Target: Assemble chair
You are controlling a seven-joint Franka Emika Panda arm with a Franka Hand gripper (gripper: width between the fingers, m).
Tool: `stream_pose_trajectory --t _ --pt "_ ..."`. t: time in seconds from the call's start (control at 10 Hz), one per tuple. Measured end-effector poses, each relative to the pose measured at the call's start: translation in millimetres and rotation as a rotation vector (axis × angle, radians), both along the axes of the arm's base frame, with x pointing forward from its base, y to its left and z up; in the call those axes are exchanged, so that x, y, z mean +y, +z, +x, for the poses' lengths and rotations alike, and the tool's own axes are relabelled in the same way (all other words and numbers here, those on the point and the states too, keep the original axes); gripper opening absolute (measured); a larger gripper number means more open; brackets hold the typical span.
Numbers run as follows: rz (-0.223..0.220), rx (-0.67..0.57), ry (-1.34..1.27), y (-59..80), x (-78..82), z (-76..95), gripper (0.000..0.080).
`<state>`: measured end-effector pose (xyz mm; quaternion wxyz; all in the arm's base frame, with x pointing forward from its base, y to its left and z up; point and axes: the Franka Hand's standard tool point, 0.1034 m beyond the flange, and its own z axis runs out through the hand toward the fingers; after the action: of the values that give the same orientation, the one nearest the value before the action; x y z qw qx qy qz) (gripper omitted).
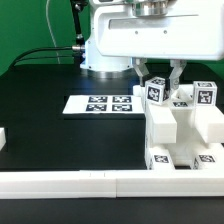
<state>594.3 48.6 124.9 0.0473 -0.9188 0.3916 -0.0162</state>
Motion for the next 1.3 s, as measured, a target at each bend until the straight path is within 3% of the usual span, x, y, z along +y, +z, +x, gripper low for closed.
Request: stream_pose_trajectory --t 0.3,0.5,0.6,0.7,0.8,0.9,1.1,1.3 --pt "0.048 -0.014 -0.407 -0.9 -2.3 0.0 0.0281" --pt "0.060 -0.012 -0.500 -0.6 -2.7 -0.2 0.0281" --pt "0.056 -0.014 -0.469 -1.2 -2.6 -0.5 0.0336" --pt "0.047 -0.006 -0.397 -2.0 -1.7 -2.0 0.0472" --pt "0.044 0.013 -0.302 -1.0 0.5 -2.7 0.0472" --pt "0.039 0.008 -0.195 0.8 -1.5 0.2 0.0608" --pt "0.026 0.014 0.130 -0.4 -3.8 1.0 0.0637" --pt "0.017 0.001 0.263 -0.9 -4.8 1.2 0.0647"
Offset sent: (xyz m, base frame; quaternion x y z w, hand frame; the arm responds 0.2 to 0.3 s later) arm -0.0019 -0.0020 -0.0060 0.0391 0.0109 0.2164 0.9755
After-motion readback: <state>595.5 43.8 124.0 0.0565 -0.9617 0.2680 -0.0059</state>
